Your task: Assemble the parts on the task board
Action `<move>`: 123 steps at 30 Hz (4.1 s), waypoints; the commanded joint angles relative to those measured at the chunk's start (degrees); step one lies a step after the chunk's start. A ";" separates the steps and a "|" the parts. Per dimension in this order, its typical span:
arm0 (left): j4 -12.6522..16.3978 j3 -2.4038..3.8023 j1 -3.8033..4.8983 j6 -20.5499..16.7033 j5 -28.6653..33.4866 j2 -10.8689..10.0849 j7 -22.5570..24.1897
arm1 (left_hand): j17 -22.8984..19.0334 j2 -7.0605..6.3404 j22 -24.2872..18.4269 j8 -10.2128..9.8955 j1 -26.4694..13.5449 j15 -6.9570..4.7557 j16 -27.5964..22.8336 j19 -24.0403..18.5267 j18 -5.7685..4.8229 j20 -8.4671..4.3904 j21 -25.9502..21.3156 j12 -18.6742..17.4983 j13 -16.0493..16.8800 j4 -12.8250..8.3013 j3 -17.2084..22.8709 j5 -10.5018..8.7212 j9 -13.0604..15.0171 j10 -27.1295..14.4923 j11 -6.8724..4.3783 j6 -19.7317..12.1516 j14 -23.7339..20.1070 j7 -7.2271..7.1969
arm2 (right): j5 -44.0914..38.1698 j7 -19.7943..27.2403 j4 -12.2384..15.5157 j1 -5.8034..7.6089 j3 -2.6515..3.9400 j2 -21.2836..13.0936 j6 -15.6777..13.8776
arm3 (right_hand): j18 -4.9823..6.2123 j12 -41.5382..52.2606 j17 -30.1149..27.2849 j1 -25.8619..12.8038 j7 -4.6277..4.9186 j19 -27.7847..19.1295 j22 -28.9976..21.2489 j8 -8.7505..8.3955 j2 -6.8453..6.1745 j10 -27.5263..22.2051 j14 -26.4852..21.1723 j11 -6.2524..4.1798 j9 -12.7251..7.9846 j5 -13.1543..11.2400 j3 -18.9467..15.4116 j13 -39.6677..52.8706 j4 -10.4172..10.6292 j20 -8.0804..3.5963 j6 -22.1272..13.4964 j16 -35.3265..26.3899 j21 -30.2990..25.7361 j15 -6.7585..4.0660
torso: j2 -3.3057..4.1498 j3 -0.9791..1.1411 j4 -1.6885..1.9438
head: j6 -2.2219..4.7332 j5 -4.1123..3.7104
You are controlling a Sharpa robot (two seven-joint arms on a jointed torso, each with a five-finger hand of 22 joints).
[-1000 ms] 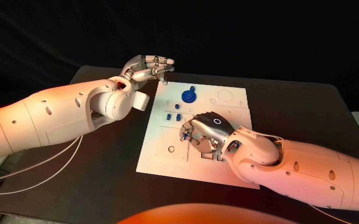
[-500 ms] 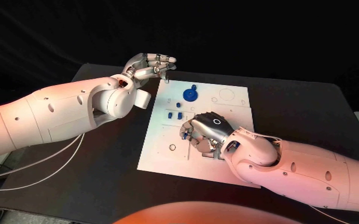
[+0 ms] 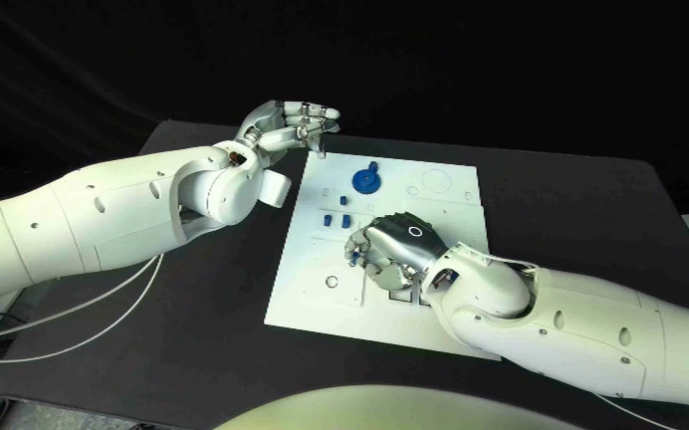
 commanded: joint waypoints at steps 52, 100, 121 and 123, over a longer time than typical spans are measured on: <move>-0.05 0.06 0.09 1.34 0.27 0.03 -0.27 | -0.08 -0.15 0.07 -0.34 -0.02 0.17 0.31 0.04 0.28 0.33 -0.26 0.55 0.09 -0.11 -0.03 0.30 -0.07 -0.48 0.09 -0.50 -0.12 0.03 | -3.35 -0.96 -0.57 -0.45 -0.05 0.97 5.38 | -0.41 -1.68 -0.65 -2.60 0.42 2.74 11.65 0.35 -0.40 1.70 2.68 -1.94 0.91 -1.47 -1.76 0.01 -0.55 -0.11 -0.30 -0.43 0.08 -0.18 | -0.04 -0.01 -0.02 | -0.55 0.25; -0.39 0.00 0.05 2.37 0.28 -0.23 -0.93 | -0.16 0.01 0.10 -0.33 0.18 0.19 0.39 0.01 0.31 0.38 -0.25 0.80 0.15 -0.28 0.13 0.31 -0.10 -0.82 0.12 -0.69 -0.20 0.06 | 5.06 -2.25 4.69 8.50 1.40 -15.70 14.66 | 1.68 -0.41 -5.04 -1.13 0.06 -1.04 7.06 -7.62 -2.65 -15.00 1.41 1.27 -1.52 4.30 -25.01 -5.05 5.07 2.31 -9.41 -1.83 -10.62 2.45 | -0.39 -0.16 -0.29 | 1.84 -3.35; -0.65 -0.01 0.05 2.51 0.25 -0.26 -1.25 | -0.19 0.06 0.12 -0.26 0.05 0.23 0.44 -0.02 0.30 0.42 -0.25 1.00 0.21 -0.22 0.09 0.26 -0.10 -0.88 0.15 -0.68 -0.23 0.10 | 6.13 -2.26 1.75 7.16 0.92 -12.56 12.17 | 0.87 3.30 -5.62 0.93 0.82 0.90 8.97 -7.10 -0.46 -7.06 1.66 -0.68 -1.77 0.11 -15.13 -6.85 7.72 0.80 -3.92 -1.87 -6.84 0.72 | -0.32 -0.18 -0.31 | 1.52 -3.22; -0.64 -0.01 0.05 2.53 0.24 -0.25 -1.27 | -0.19 0.06 0.12 -0.26 0.05 0.23 0.44 -0.02 0.30 0.42 -0.25 1.00 0.21 -0.22 0.09 0.26 -0.10 -0.88 0.15 -0.68 -0.23 0.10 | 6.00 -2.39 1.40 7.09 0.91 -12.30 12.13 | 0.84 3.30 -5.60 0.97 0.80 0.97 9.06 -6.89 -0.27 -6.68 1.68 -0.72 -1.67 -0.05 -14.61 -6.89 7.78 0.76 -3.43 -1.84 -6.68 0.68 | -0.33 -0.18 -0.34 | 1.46 -3.23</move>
